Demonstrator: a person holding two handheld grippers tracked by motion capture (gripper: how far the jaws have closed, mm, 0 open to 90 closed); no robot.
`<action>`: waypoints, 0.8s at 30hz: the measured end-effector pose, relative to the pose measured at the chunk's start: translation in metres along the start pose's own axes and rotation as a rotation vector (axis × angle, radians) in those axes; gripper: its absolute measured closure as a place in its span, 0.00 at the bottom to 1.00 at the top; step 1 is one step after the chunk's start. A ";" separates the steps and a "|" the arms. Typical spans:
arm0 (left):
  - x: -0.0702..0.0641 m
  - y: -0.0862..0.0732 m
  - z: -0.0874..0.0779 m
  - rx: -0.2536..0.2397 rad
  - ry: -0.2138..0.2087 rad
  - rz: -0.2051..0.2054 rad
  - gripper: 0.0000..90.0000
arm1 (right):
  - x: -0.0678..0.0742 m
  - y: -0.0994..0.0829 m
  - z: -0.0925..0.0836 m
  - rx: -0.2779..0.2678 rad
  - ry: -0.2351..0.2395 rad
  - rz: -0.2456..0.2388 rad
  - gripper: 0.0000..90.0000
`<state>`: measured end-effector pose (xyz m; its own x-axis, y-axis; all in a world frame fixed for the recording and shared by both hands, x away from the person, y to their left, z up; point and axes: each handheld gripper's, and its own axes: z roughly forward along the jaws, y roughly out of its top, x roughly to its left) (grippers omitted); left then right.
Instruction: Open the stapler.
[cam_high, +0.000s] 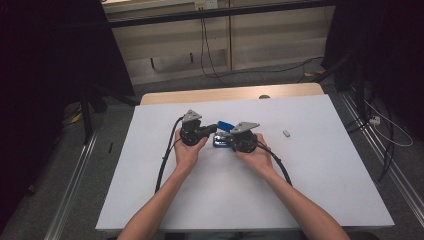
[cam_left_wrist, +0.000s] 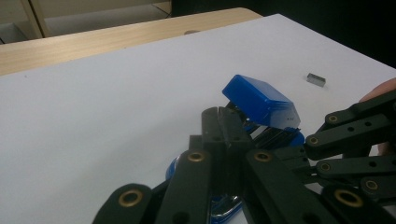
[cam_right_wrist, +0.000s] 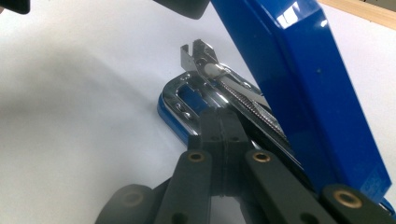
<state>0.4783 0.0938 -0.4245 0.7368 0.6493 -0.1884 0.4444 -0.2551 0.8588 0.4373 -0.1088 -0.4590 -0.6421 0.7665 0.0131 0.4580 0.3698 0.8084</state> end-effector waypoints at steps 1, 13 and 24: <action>0.000 0.000 0.000 0.000 0.001 -0.001 1.00 | 0.000 0.000 0.000 0.001 -0.002 0.000 1.00; 0.000 0.000 0.001 0.000 0.006 0.000 1.00 | 0.011 0.006 -0.001 -0.082 -0.033 -0.014 1.00; 0.001 0.000 0.001 0.014 0.010 0.007 1.00 | 0.017 0.012 0.009 -0.138 -0.073 0.018 1.00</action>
<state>0.4802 0.0937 -0.4251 0.7348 0.6547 -0.1773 0.4463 -0.2699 0.8532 0.4370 -0.0869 -0.4544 -0.5858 0.8104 -0.0104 0.3768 0.2837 0.8818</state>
